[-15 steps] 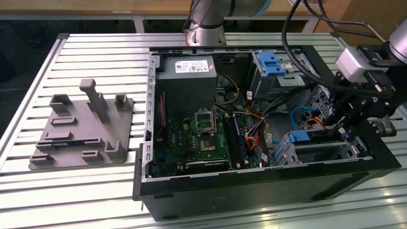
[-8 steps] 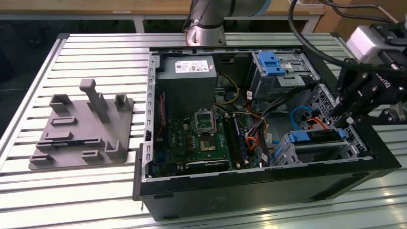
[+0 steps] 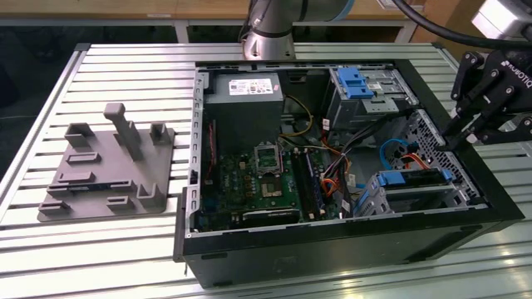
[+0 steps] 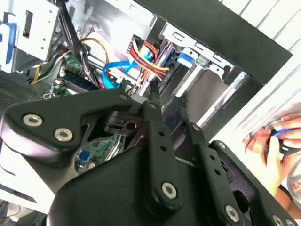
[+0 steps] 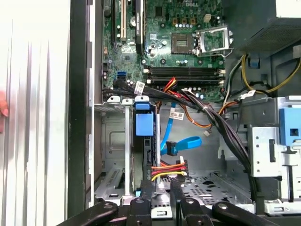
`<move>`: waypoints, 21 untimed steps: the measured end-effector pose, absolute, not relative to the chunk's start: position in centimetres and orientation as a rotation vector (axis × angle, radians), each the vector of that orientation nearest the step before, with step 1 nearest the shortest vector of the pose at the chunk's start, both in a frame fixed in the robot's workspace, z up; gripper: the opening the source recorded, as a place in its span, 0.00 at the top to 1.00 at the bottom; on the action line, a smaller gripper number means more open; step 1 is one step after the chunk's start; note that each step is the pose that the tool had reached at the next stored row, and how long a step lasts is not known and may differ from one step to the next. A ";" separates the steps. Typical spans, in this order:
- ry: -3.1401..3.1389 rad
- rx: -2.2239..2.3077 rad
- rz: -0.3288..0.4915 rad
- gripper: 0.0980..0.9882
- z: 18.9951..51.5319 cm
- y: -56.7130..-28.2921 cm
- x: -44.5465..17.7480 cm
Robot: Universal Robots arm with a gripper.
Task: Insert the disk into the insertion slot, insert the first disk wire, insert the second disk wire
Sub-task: 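Insert the first disk wire, then insert the second disk wire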
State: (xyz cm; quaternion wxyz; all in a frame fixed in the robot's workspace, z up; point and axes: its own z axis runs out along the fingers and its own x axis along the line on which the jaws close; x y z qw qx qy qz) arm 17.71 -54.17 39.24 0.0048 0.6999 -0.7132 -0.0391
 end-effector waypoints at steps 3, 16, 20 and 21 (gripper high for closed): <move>-2.233 2.191 -0.121 0.77 39.3 -54.2 17.7; -2.228 2.186 -0.111 0.77 39.3 -53.9 17.7; -2.209 2.165 -0.067 0.77 39.2 -52.7 17.7; -2.204 2.158 -0.052 0.77 39.2 -52.3 17.7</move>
